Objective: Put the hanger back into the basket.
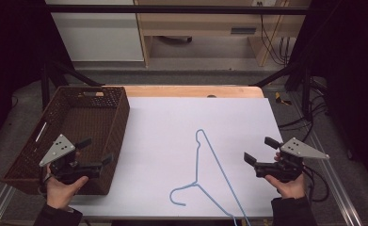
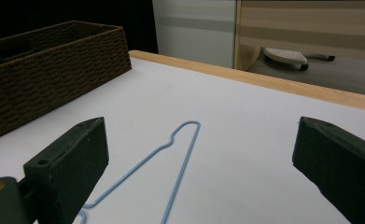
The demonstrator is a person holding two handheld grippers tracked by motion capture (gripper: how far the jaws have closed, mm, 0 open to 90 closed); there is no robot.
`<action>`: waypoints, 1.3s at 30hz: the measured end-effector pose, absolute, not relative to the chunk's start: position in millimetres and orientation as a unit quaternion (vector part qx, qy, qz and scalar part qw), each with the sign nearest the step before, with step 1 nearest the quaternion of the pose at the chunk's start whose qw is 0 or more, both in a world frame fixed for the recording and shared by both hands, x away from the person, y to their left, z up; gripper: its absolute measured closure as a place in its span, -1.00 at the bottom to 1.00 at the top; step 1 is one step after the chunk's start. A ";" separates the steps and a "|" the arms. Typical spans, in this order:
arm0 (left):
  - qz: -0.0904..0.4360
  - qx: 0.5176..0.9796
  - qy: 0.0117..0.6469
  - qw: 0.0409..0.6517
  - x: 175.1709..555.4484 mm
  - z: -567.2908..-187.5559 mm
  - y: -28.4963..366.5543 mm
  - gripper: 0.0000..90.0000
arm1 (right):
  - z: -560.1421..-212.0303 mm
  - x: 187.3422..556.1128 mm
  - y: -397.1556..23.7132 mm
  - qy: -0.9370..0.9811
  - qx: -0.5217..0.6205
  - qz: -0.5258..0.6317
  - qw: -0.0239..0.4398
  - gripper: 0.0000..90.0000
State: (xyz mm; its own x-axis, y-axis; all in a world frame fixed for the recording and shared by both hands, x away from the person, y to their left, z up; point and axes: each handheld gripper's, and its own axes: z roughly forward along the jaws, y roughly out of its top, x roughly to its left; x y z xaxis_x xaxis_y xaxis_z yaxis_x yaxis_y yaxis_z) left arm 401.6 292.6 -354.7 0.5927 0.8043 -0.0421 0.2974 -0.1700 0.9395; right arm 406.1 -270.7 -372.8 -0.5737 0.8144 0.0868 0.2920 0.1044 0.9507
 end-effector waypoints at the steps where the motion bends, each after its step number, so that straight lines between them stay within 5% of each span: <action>1: 0.243 0.725 0.380 0.520 401.6 -354.6 292.6 -0.89 | -372.7 406.0 -270.9 0.703 0.394 0.541 0.242 -0.91; 23: 0.247 0.731 0.380 0.510 401.8 -354.8 292.4 -0.89 | -366.4 401.0 -239.0 0.745 0.380 0.495 0.235 -0.86; 39: 0.252 0.734 0.376 0.506 400.7 -354.3 290.6 -0.89 | -386.9 396.5 -183.6 0.807 0.359 0.432 0.184 -0.81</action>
